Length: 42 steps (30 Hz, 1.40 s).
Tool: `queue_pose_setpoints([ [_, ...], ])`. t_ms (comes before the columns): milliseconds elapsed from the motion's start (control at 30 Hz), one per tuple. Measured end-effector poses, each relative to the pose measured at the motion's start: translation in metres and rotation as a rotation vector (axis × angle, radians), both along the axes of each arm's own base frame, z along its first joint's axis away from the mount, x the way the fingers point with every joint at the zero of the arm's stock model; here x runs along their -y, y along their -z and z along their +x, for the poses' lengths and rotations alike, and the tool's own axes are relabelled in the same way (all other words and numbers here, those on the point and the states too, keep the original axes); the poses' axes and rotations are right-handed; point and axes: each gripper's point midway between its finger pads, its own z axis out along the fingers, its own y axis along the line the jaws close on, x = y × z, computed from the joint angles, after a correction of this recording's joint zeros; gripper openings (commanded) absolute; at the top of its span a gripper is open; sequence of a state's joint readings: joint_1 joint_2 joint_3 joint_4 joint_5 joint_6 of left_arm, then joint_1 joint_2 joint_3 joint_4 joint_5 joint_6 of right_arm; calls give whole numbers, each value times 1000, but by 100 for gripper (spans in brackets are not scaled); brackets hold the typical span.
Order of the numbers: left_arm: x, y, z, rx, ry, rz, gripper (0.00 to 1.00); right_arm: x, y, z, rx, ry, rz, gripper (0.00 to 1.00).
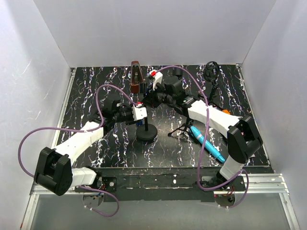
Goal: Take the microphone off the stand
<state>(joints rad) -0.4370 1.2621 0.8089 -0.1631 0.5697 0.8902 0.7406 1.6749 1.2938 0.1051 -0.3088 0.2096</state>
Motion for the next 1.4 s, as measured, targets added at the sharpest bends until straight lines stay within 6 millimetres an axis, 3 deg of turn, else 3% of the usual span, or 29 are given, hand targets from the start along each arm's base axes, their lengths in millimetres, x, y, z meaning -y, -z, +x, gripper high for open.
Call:
queue_pose_setpoints([
  [167,2,2,0,3,-22,7,0,0,1,-1,-6,0,-4,1],
  [333,0,1,7,-81,-124,-18,0,1,0,1,4,5,-2,1],
  [500,2,-2,8,-322,-270,-143,0,1,-4,7,26,23,5,1],
  [733,23,-20,2,-928,-309,-484,0,11,-9,27,20,121,35,1],
  [867,23,-17,-1,-1233,-343,-566,0,9,-5,22,31,119,35,1],
  [1000,32,-12,-1,-1690,-272,-616,0,17,-2,24,57,136,11,1],
  [1133,20,4,2,-2064,-383,-634,45,17,-3,8,75,67,-7,1],
  [1267,2,8,12,-2251,-512,-687,58,14,-12,-1,106,25,1,1],
  [1400,-14,14,21,-2243,-591,-739,65,14,-16,-2,126,12,3,1],
])
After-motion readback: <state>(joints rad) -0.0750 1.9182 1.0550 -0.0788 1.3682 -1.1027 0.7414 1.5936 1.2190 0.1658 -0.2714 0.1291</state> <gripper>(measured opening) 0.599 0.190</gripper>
